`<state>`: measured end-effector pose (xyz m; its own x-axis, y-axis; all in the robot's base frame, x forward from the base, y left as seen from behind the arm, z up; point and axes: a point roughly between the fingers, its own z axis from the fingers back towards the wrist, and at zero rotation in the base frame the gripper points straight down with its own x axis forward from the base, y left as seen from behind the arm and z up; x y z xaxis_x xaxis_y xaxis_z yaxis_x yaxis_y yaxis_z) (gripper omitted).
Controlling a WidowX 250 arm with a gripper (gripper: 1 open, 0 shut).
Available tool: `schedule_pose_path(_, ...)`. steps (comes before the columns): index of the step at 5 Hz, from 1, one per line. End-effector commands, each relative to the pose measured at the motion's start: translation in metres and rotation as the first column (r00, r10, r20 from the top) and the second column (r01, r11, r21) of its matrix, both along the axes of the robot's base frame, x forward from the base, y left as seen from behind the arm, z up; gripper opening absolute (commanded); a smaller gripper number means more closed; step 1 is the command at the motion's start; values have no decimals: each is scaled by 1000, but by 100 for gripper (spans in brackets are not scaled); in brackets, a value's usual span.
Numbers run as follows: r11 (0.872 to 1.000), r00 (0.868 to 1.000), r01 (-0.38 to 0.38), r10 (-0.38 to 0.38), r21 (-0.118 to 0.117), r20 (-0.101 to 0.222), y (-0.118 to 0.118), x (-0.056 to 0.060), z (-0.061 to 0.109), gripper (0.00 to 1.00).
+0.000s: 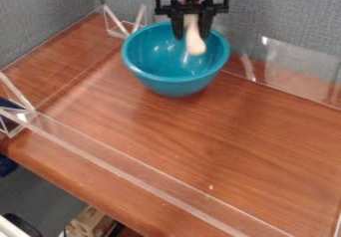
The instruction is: Put the mushroom in the blue bowl
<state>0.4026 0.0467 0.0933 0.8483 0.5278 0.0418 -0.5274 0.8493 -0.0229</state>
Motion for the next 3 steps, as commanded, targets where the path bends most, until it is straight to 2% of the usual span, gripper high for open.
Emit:
schedule_pose_path(1,1000,997,-16,15,20,72,11,15,19,0)
schedule_pose_path(3,999,998,-15,13,34,54,16,17,1,0)
